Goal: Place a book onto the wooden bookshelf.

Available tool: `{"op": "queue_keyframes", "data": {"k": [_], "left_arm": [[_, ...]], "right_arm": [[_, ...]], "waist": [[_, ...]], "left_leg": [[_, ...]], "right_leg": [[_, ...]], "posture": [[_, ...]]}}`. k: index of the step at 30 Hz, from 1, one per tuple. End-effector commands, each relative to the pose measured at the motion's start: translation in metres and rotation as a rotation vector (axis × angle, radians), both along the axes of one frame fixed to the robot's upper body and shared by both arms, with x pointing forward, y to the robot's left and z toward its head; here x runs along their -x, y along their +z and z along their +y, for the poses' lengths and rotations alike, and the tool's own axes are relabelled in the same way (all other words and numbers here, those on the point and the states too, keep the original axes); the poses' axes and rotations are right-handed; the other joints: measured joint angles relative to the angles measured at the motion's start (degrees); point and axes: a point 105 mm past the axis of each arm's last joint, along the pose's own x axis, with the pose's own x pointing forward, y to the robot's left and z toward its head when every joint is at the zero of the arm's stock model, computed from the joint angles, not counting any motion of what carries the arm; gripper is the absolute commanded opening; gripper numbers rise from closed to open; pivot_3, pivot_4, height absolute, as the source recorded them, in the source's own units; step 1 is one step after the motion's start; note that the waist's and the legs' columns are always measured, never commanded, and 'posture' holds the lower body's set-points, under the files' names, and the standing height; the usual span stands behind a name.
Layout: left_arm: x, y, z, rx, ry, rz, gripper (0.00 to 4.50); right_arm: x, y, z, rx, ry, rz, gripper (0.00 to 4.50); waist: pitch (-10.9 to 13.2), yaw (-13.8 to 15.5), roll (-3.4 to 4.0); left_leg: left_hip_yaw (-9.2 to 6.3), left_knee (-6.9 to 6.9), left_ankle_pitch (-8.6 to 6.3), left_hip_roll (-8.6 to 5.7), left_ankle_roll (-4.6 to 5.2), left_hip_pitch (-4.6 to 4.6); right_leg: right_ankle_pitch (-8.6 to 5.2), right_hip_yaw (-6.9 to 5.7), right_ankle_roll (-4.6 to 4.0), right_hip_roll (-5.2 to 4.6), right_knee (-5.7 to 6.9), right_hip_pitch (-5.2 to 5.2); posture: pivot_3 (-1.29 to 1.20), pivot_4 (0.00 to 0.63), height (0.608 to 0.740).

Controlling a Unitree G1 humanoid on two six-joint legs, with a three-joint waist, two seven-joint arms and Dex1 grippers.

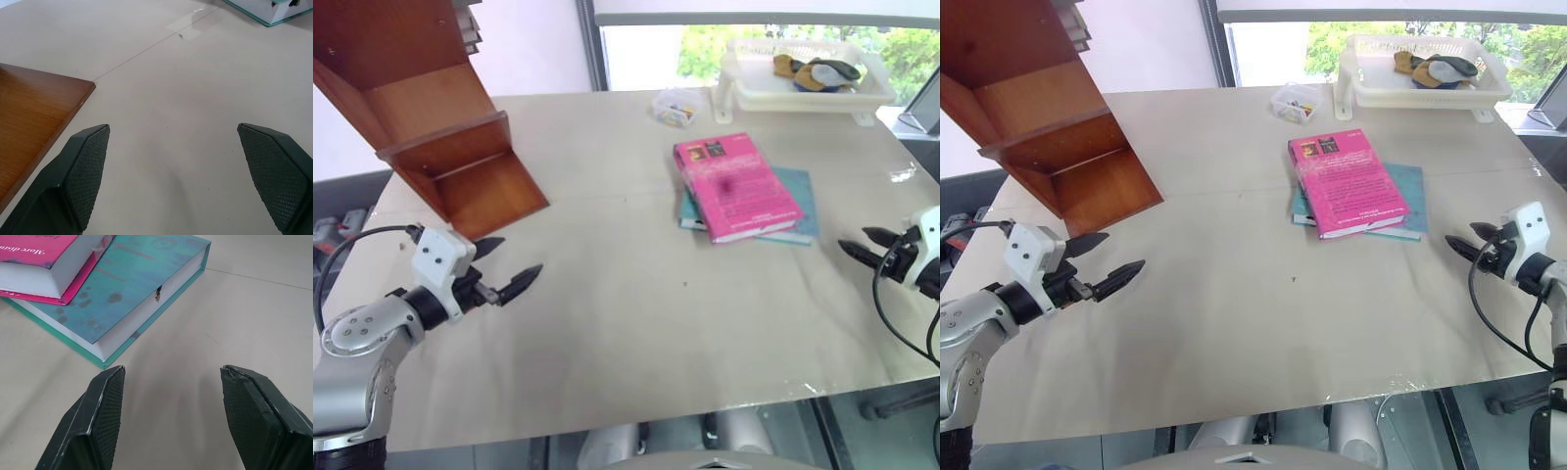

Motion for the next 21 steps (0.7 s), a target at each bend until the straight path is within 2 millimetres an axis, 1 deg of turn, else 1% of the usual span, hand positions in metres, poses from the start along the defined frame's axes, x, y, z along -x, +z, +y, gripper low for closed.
{"op": "queue_keyframes", "data": {"k": [1,5,10,21], "left_arm": [[0.006,0.008,-0.007,-0.001,-0.048,-0.020,4.45],[0.010,0.008,-0.009,0.016,-0.047,-0.026,4.45],[0.013,0.007,-0.011,0.020,-0.055,-0.018,4.45],[0.016,0.007,-0.009,0.019,-0.058,-0.020,4.45]], "right_arm": [[-0.003,0.012,-0.004,0.025,-0.006,-0.045,3.15],[-0.005,0.010,-0.011,0.034,-0.028,-0.039,3.15],[-0.006,0.011,-0.014,0.043,-0.039,-0.039,3.15],[-0.013,0.013,-0.012,0.043,-0.041,-0.044,3.15]], "waist": [[0.0,0.0,0.00],[0.0,-0.1,0.00],[0.0,-0.1,0.00],[0.0,0.0,0.00]], "left_leg": [[0.00,0.00,0.00,0.00,0.00,0.00],[0.02,0.00,0.00,0.00,0.00,0.00],[0.01,0.00,0.00,0.00,0.00,0.02],[0.01,0.00,0.00,0.00,0.00,0.01]], "right_leg": [[0.00,0.00,0.00,0.00,0.00,0.00],[0.00,0.01,0.00,-0.02,-0.02,0.00],[0.00,0.01,0.00,-0.01,0.01,0.01],[0.00,0.01,0.00,-0.01,0.00,0.01]], "posture": [[0.00,0.150,0.740],[0.00,0.150,0.740],[0.00,0.150,0.740],[0.00,0.150,0.740]]}}
